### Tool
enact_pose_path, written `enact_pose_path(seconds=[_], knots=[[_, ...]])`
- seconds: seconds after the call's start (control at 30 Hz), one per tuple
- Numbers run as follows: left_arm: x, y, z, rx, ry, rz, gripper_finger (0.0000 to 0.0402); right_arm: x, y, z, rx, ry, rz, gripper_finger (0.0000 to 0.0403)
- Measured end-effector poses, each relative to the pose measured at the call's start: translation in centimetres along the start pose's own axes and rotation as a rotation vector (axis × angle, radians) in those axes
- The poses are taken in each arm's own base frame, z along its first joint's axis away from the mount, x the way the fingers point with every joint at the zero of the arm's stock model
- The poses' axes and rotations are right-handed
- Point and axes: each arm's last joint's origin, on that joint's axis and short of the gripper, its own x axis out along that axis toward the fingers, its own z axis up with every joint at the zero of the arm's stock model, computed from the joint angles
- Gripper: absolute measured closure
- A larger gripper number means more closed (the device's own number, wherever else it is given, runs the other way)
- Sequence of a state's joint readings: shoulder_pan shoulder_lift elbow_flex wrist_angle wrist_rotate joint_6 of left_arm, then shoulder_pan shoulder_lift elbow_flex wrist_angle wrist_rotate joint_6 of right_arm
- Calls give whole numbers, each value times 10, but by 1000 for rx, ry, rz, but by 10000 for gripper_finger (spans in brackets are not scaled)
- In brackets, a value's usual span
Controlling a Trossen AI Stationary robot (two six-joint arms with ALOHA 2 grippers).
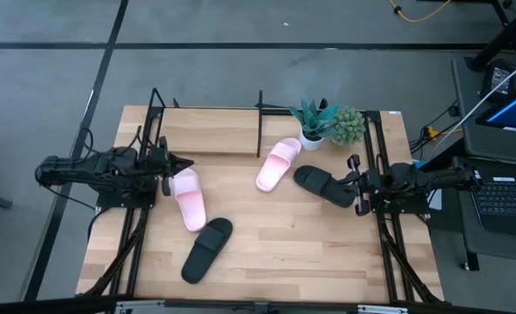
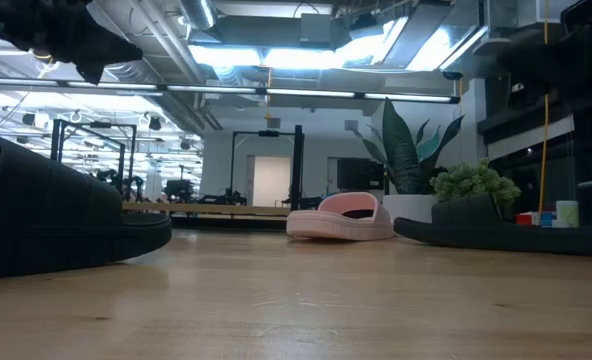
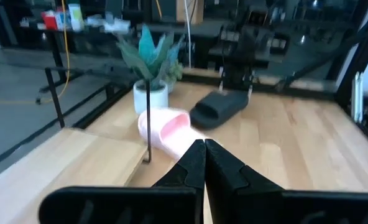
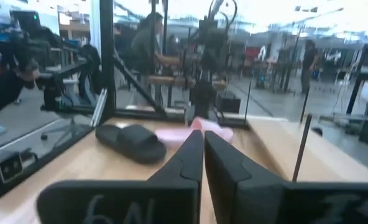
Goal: Pick and place slides into the shelf
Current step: Put the left pink slide on the shelf
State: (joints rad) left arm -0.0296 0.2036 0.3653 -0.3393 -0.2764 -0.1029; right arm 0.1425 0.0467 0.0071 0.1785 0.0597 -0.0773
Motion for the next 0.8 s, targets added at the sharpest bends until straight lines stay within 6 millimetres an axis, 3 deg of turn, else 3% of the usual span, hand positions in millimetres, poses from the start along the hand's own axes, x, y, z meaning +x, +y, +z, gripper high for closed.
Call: enact_pose_path(seconds=[0.23,0.43,0.6,0.8], knots=[[8,-4,5,-17,106,6,402,1,0,1,-9,-10,0,397],[9,-8,25,36,164,63,401,4,-2,29,-19,-38,-3,399],[12,-17,37,70,177,11,401,18,-2,44,-37,75,7,399],[20,-29,31,120,238,-17,401,44,-1,51,-43,240,24,400]])
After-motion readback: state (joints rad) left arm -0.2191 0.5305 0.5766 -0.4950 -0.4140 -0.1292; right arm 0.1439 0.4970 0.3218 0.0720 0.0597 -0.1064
